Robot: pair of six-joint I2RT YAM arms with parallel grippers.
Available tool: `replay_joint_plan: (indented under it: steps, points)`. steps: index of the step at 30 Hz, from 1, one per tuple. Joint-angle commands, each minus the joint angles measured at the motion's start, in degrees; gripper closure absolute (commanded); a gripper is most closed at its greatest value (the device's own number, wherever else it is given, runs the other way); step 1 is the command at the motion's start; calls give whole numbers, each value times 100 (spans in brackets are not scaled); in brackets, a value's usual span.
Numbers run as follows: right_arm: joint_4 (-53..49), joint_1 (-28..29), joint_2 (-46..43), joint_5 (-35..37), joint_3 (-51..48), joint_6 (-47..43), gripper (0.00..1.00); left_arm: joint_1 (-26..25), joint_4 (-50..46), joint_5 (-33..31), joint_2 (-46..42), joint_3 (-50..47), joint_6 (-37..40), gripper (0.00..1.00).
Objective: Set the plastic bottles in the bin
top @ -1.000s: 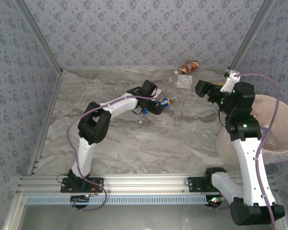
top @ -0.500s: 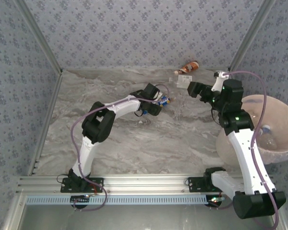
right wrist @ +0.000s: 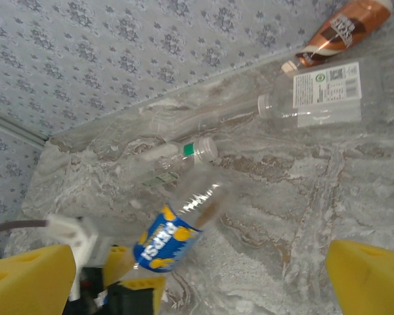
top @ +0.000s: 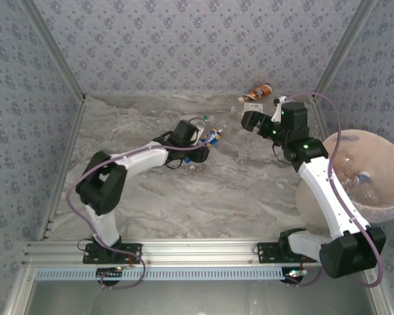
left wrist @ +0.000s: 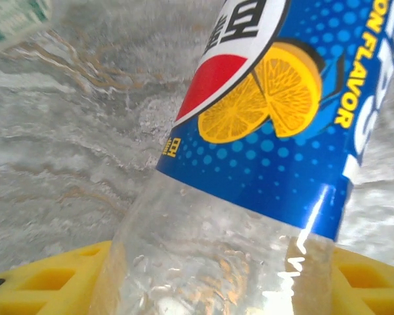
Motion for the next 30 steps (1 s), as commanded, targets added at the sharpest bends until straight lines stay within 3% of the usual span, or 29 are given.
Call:
replay_joint_plan:
  steps: [1,11,19,30]
  points:
    - [59,104,101,-286,349,350,0,169,855,656,-762,-461,-582,48]
    - [1007,616,541,-1076,559,459,0,769,2646,2816,-1821,-1224,-1834,48]
    - [1964,879,876,-1448,697,675,0,773,3483,3556,-1988,-1240,-2435,48]
    - [2579,971,1213,-1590,775,969,3,758,4376,3955,-1747,-1171,-3045,48]
